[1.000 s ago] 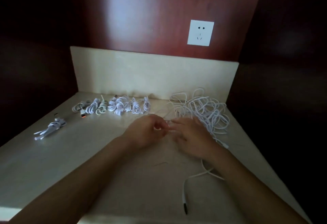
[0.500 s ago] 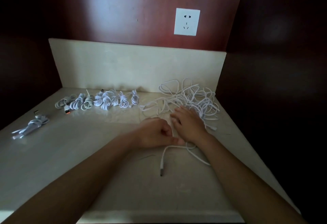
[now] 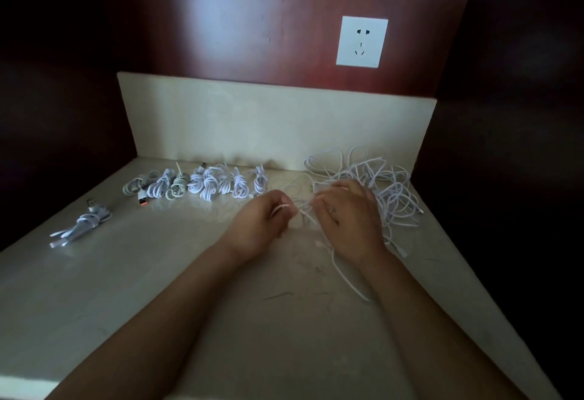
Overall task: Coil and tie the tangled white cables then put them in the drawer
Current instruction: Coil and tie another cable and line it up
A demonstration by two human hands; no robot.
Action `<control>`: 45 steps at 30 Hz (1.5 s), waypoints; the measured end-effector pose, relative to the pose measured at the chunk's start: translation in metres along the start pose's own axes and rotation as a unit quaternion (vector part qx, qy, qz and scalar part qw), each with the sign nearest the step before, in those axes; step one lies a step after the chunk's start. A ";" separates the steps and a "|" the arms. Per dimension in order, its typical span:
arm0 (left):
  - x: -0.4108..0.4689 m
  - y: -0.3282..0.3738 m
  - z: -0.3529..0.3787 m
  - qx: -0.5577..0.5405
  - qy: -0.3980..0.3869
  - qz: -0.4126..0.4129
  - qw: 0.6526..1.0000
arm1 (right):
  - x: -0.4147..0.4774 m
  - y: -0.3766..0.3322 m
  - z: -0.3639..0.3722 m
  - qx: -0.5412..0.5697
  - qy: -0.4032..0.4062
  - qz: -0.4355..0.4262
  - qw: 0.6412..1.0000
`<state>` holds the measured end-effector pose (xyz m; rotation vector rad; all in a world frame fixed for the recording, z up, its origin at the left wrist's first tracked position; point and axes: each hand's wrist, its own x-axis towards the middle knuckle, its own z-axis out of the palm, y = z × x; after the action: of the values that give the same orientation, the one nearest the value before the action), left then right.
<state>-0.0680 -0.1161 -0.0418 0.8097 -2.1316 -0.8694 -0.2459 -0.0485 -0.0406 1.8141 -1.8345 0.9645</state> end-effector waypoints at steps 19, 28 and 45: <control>0.011 0.006 -0.023 -0.399 0.152 -0.145 0.893 | 0.018 -0.055 0.022 0.146 -0.192 0.045 0.969; 0.011 0.001 -0.033 -0.484 -0.020 -0.219 0.847 | 0.012 -0.055 0.035 0.190 -0.126 0.165 0.960; 0.015 -0.002 -0.026 -0.540 0.113 -0.145 0.821 | 0.004 -0.062 0.029 0.144 -0.098 0.077 0.982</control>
<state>-0.0564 -0.1366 -0.0239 0.5508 -0.9910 -1.7766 -0.1801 -0.0673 -0.0457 2.0227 -2.0681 1.1981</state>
